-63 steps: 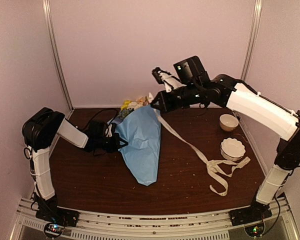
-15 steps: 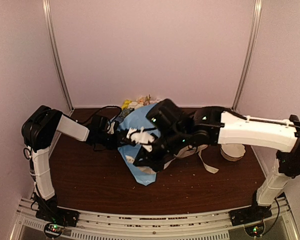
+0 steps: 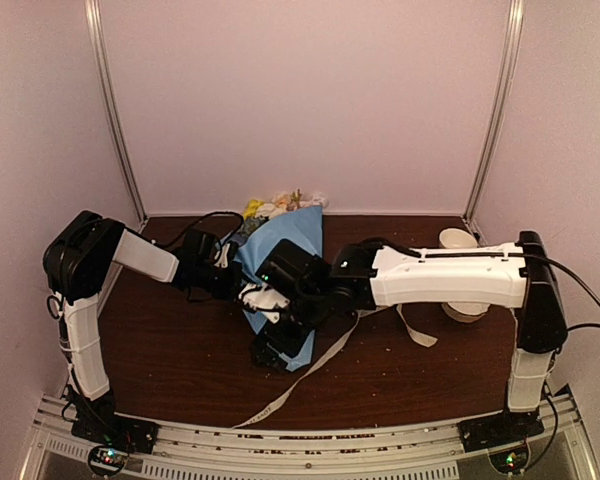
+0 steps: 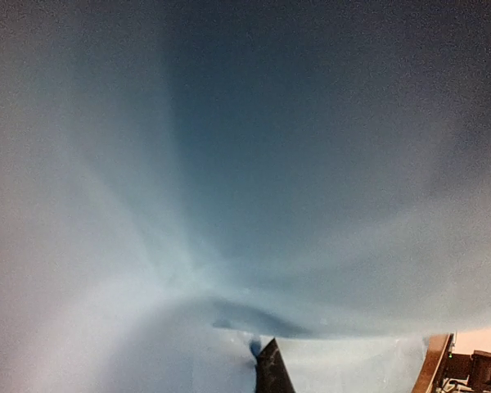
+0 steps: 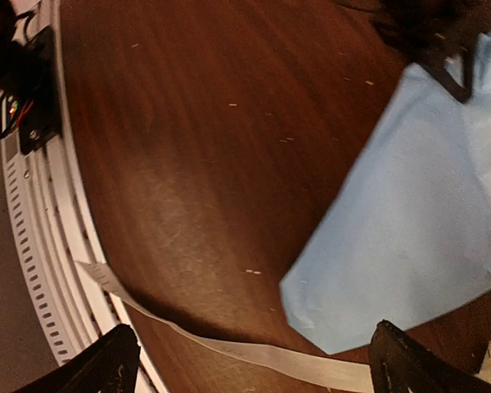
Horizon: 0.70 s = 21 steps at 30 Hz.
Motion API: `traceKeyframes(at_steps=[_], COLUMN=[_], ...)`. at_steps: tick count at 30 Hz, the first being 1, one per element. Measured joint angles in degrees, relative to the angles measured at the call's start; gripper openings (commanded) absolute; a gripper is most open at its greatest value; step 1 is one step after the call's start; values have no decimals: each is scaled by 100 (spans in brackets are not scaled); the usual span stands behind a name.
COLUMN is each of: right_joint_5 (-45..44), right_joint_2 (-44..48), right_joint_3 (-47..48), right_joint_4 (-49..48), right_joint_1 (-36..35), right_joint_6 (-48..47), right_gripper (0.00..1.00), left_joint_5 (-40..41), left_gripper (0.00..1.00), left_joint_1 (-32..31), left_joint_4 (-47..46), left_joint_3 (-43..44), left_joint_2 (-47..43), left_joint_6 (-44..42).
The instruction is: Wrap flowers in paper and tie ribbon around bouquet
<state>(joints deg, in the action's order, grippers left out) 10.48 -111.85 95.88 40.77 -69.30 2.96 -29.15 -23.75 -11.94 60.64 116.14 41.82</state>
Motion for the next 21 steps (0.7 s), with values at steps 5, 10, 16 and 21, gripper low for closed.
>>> traceKeyframes(at_steps=[5,10,16,21], right_joint_5=[393,1005,1556,1320], right_joint_2=[308,48,-442,-372], right_joint_3=[-713,-1362,-1451,-1644], right_joint_4=[-612,-1414,-1998,-2107], right_joint_1=[1458,2793,2747,2614], right_joint_6=[1145,2153,2699,2726], right_gripper=[98,97,94,90], left_joint_5=[-11,-24,-26,-17], left_gripper=[0,0,0,0], left_joint_1=[0,0,0,-2], left_joint_4=[-17,-129,-302,-439], left_joint_3=[0,-46,-129,-251], left_joint_2=[0,0,0,-61], left_joint_6=[7,72,173,295])
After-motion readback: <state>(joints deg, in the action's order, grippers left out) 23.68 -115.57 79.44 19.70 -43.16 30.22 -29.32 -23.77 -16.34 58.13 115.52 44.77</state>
